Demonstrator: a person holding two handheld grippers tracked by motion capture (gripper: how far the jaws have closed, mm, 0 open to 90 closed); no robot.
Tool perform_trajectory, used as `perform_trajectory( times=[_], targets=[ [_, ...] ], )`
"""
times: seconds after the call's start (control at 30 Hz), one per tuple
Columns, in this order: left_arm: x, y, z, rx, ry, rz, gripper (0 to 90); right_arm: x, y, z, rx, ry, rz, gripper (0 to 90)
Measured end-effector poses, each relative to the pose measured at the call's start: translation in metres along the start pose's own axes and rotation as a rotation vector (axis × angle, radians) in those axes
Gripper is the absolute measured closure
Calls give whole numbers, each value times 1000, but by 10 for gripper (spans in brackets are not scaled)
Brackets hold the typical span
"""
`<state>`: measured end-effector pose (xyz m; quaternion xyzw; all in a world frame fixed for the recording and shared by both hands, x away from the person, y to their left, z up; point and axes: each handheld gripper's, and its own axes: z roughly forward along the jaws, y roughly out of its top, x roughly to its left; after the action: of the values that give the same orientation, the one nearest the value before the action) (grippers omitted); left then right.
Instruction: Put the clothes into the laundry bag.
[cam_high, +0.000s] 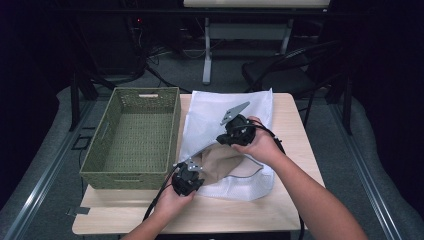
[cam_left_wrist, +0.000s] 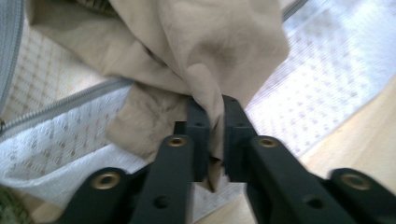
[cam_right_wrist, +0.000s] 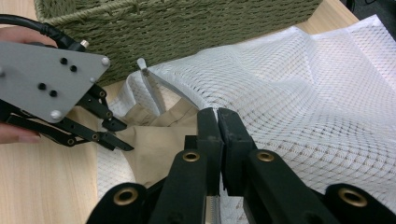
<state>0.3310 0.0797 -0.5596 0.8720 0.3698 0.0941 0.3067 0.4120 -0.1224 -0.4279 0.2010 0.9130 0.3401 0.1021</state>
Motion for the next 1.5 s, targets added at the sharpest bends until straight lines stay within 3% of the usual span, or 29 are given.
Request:
perform_trajectory(
  times=[0.27, 0.47, 0.97, 1.5],
  targets=[
    [-3, 12, 3, -54, -21, -10, 863, 3, 3, 1, 1, 5, -12, 887],
    [-1, 21, 14, -27, -25, 0, 863, 9, 7, -1, -5, 11, -24, 888],
    [6, 33, 29, -66, -2, -77, 862, 11, 9, 1, 2, 20, -42, 888],
    [16, 45, 42, -104, 27, -116, 852, 11, 8, 1, 4, 13, -40, 888]
  ],
)
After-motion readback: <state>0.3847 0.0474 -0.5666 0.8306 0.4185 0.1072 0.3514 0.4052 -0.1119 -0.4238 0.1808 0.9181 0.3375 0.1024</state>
